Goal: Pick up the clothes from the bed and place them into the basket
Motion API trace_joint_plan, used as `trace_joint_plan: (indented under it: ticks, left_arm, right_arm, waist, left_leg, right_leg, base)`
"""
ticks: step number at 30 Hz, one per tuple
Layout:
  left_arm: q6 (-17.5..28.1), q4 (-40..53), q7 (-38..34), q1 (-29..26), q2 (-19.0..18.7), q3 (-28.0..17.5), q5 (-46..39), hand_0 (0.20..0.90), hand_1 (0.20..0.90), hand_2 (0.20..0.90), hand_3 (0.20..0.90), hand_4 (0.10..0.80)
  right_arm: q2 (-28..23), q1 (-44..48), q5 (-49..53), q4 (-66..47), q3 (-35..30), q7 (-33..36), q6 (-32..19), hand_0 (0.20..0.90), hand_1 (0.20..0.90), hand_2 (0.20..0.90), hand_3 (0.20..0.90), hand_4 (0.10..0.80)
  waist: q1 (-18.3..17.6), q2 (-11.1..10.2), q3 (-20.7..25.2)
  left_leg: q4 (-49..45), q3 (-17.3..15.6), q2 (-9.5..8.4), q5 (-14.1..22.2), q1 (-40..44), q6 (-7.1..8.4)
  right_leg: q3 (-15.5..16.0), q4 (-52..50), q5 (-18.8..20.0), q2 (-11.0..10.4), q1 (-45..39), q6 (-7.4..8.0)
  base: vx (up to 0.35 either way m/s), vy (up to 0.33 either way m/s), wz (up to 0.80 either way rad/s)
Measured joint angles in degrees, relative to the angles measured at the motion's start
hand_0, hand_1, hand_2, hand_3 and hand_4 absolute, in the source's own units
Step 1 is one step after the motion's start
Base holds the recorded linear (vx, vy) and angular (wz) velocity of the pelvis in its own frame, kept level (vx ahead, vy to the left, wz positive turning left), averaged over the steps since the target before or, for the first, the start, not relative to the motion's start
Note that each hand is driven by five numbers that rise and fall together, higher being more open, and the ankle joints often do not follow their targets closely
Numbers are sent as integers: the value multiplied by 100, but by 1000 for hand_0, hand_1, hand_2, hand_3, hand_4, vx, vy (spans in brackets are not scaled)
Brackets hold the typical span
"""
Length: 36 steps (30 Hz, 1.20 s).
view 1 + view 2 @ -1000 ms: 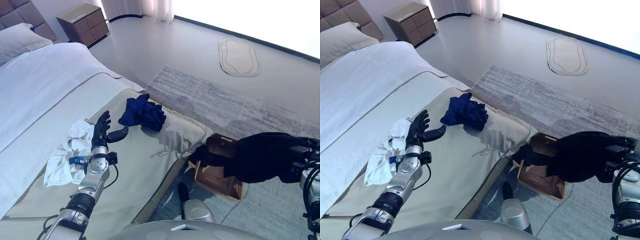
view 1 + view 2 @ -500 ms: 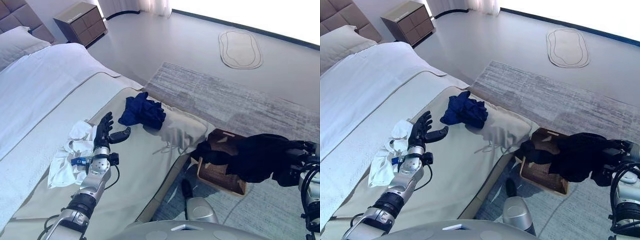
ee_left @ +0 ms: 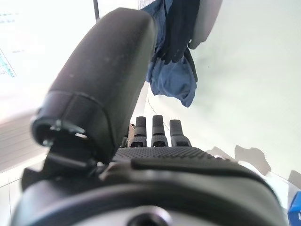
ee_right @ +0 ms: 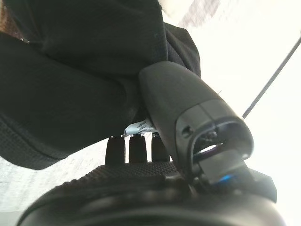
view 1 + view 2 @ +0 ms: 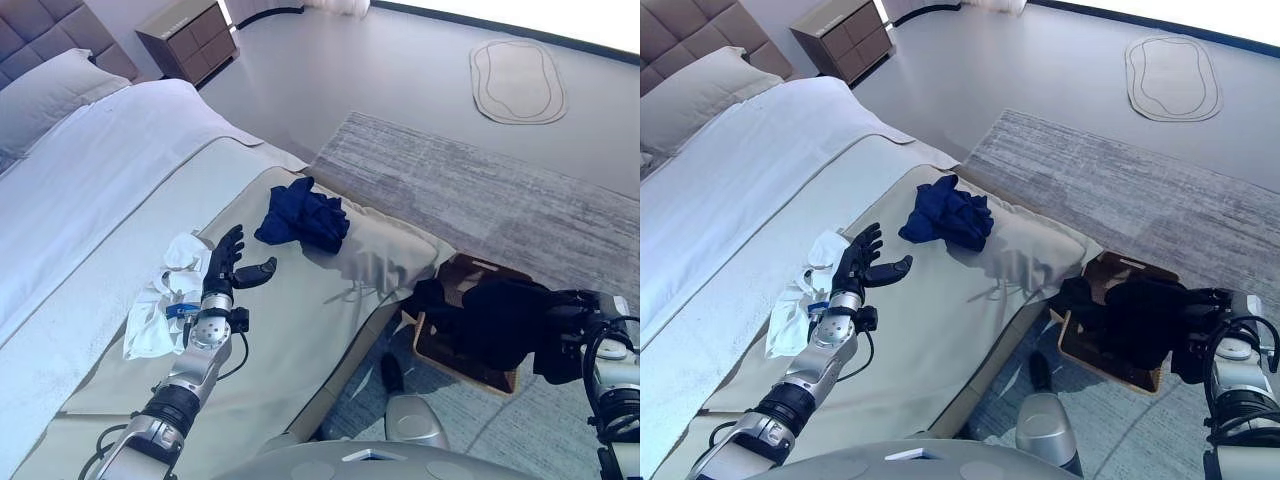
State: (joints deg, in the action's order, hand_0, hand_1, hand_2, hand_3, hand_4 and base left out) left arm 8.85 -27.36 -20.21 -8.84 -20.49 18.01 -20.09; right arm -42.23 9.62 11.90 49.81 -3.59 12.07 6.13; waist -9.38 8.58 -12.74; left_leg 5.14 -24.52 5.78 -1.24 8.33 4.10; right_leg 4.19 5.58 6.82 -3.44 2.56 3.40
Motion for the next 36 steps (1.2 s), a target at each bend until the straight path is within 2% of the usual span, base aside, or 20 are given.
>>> trace_joint_plan:
  ticks: [13, 29, 33, 36]
  left_arm:
    - [0, 0, 81, -20, 0, 4, -2, 900, 900, 900, 900, 800]
    - [0, -1, 87, -19, 1, 3, -1, 900, 900, 900, 900, 800]
    - [0, -2, 75, -1, 3, -18, 1, 900, 900, 900, 900, 800]
    - [-1, -2, 54, -2, 108, -21, 1, 900, 900, 900, 900, 800]
  right_arm:
    - [91, 100, -12, 83, 2, 8, -25, 900, 900, 900, 900, 800]
    - [93, 136, -9, 136, 6, -34, -82, 900, 900, 900, 900, 800]
    - [121, 129, -6, -450, 56, -33, -110, 900, 900, 900, 900, 800]
    - [145, 135, -8, -1076, 319, 50, -212, 900, 900, 900, 900, 800]
  waist:
    - [136, -10, -6]
    - [170, -118, -78]
    - [187, -152, -100]
    - [225, -195, -113]
  left_leg:
    - [0, 103, 5, -7, 6, -10]
    - [2, 127, 12, -8, 93, -11]
    - [26, 150, 15, -4, 122, -18]
    - [25, 303, 20, -27, 116, -28]
  right_leg:
    - [101, 0, -1, -1, -70, 0]
    - [132, -25, 1, -4, -181, -1]
    - [169, -2, -2, -24, -224, 1]
    - [286, -2, -4, -35, -295, 0]
  base:
    - [2, -4, 3]
    - [1, 0, 0]
    - [-2, -2, 2]
    - [-17, -16, 20]
